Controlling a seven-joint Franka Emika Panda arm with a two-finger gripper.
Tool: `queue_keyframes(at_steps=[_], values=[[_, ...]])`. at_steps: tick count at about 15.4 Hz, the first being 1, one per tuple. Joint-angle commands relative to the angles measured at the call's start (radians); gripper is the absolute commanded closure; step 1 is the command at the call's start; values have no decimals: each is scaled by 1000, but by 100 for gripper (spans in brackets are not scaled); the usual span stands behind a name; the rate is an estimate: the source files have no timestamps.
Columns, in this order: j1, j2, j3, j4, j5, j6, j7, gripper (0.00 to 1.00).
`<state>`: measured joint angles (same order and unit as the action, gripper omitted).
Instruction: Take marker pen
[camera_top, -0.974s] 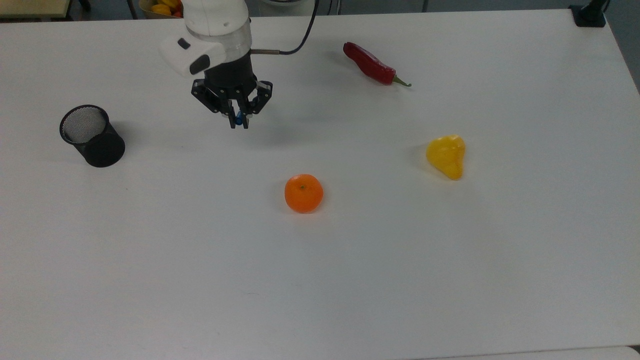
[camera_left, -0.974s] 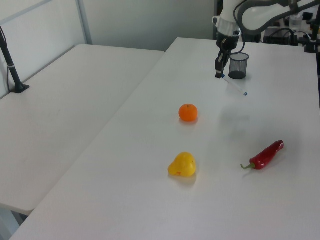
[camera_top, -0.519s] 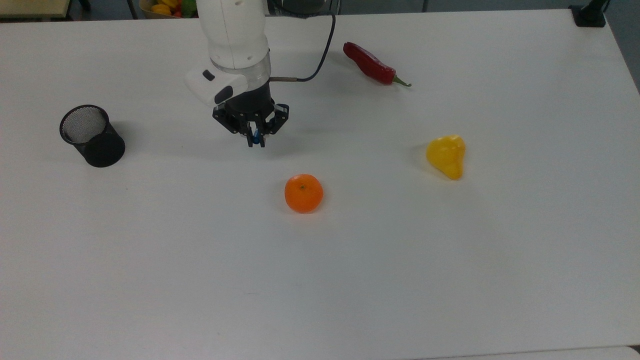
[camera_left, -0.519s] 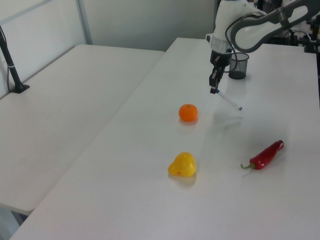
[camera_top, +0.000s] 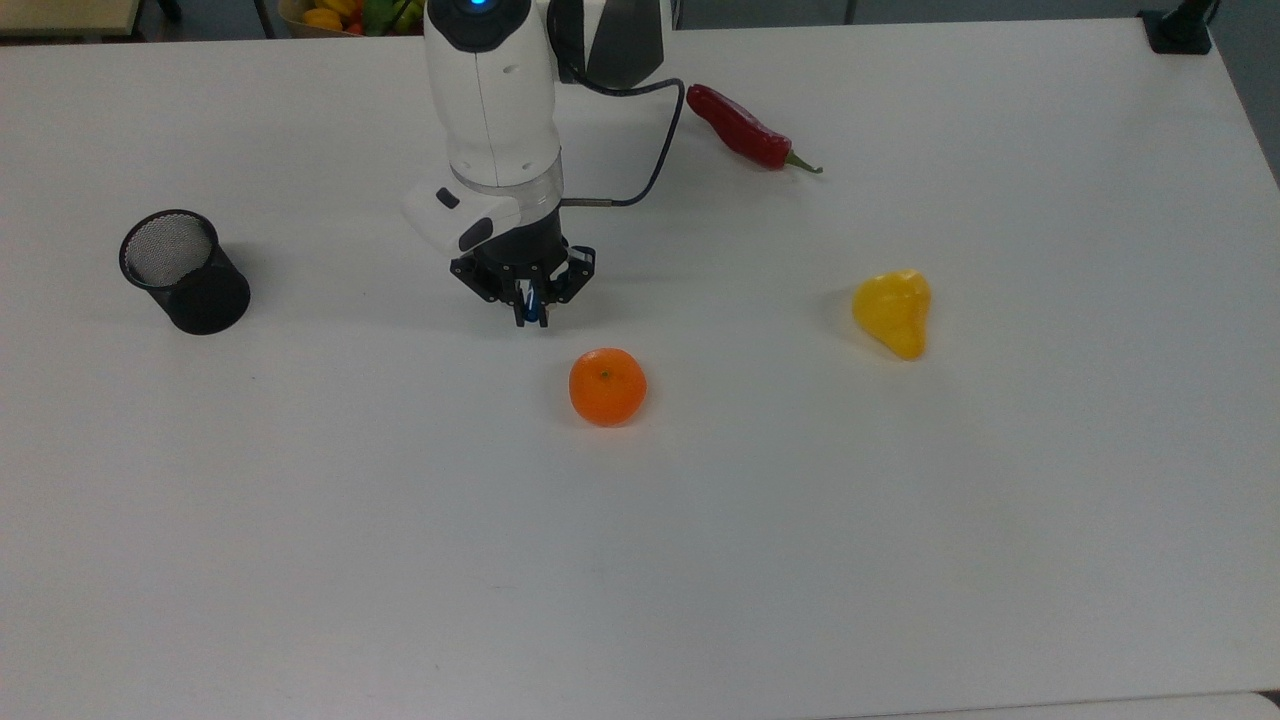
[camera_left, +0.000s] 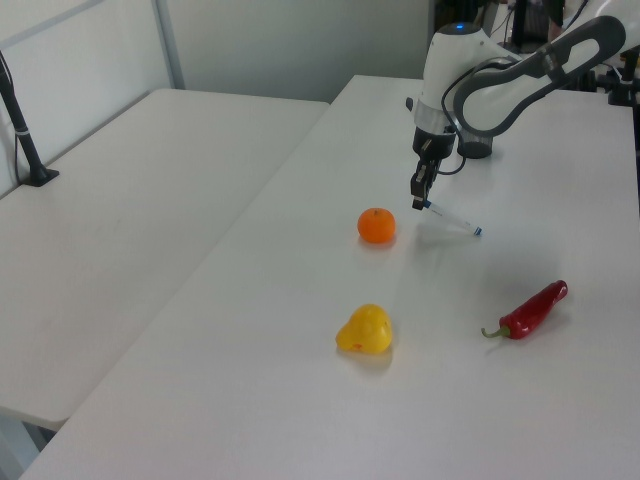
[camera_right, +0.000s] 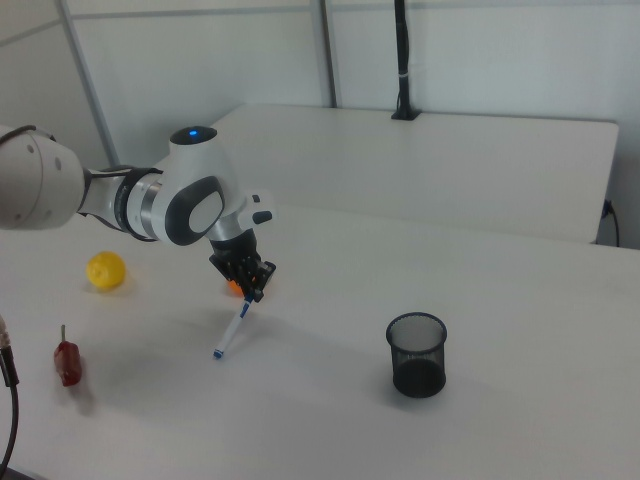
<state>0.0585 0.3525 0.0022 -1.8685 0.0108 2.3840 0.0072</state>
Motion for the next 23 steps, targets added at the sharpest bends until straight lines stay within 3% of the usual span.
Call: queue_keyframes(at_steps=[1, 3, 4, 5, 6, 9, 14, 20, 23], values=[[14, 9, -1, -28, -2, 52, 19, 85], [14, 11, -4, -27, -3, 52, 17, 75], [14, 9, -4, -27, -3, 52, 17, 61], [14, 9, -1, -27, -3, 50, 17, 38], [14, 9, -4, -27, -2, 50, 19, 24], [15, 9, -4, -26, -3, 50, 19, 0], [8, -35, -4, -20, -2, -3, 20, 0], [-28, -213, -4, 57, 3, -397, 23, 0], [-51, -312, -7, 63, 1, -503, 23, 0]])
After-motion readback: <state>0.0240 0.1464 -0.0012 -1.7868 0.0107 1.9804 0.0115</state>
